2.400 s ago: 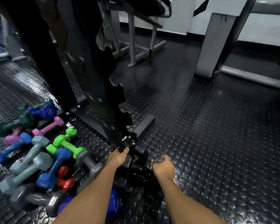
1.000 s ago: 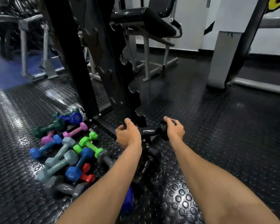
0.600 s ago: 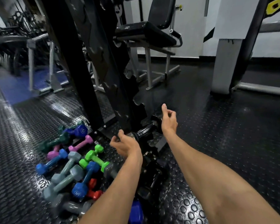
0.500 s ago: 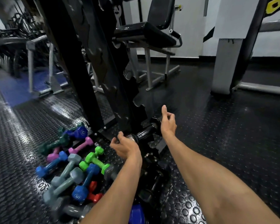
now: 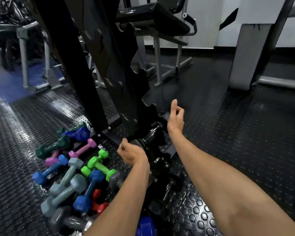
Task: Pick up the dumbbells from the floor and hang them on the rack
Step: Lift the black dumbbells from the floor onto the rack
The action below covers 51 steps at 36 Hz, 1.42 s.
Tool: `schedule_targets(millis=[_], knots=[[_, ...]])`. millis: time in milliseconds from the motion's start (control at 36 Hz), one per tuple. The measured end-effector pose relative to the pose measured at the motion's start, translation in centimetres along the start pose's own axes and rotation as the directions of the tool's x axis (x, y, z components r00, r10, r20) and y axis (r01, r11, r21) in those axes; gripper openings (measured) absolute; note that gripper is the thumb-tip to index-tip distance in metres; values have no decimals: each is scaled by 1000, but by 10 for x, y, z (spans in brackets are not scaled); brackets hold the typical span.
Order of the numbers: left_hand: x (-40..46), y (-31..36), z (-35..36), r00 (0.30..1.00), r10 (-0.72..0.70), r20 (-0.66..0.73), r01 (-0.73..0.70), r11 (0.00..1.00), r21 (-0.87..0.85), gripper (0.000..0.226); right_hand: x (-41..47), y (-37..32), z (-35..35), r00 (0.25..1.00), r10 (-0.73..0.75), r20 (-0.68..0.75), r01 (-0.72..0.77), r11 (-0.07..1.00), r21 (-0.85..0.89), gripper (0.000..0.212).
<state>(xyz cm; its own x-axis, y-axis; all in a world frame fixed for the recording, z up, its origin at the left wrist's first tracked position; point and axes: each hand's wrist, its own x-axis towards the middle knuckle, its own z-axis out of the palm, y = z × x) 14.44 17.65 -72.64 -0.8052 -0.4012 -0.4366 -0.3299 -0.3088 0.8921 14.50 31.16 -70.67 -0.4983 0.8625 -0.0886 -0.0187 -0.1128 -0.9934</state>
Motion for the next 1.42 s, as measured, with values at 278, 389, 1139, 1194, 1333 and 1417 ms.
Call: schedule_targets(millis=[278, 389, 1139, 1194, 1333, 1417], knots=[[12, 3, 10, 996, 18, -87, -2, 985, 173, 40, 3, 22, 18, 985, 84, 151, -88, 996, 18, 80], [10, 1, 5, 999, 33, -37, -27, 987, 157, 31, 3, 17, 10, 960, 151, 234, -145, 989, -39, 91], [-15, -130, -92, 934, 170, 313, -329, 751, 572, 48, -32, 134, -68, 928, 372, -14, -365, 902, -231, 50], [-15, -133, -95, 951, 154, 267, -290, 738, 609, 46, -34, 146, -65, 927, 372, -36, -370, 900, -230, 47], [-20, -142, -98, 993, 59, 100, -109, 772, 626, 41, -42, 166, -62, 927, 346, -146, -368, 915, -166, 51], [-20, -146, -97, 999, -8, 43, -20, 786, 618, 36, -40, 168, -65, 910, 379, -170, -410, 886, -215, 41]])
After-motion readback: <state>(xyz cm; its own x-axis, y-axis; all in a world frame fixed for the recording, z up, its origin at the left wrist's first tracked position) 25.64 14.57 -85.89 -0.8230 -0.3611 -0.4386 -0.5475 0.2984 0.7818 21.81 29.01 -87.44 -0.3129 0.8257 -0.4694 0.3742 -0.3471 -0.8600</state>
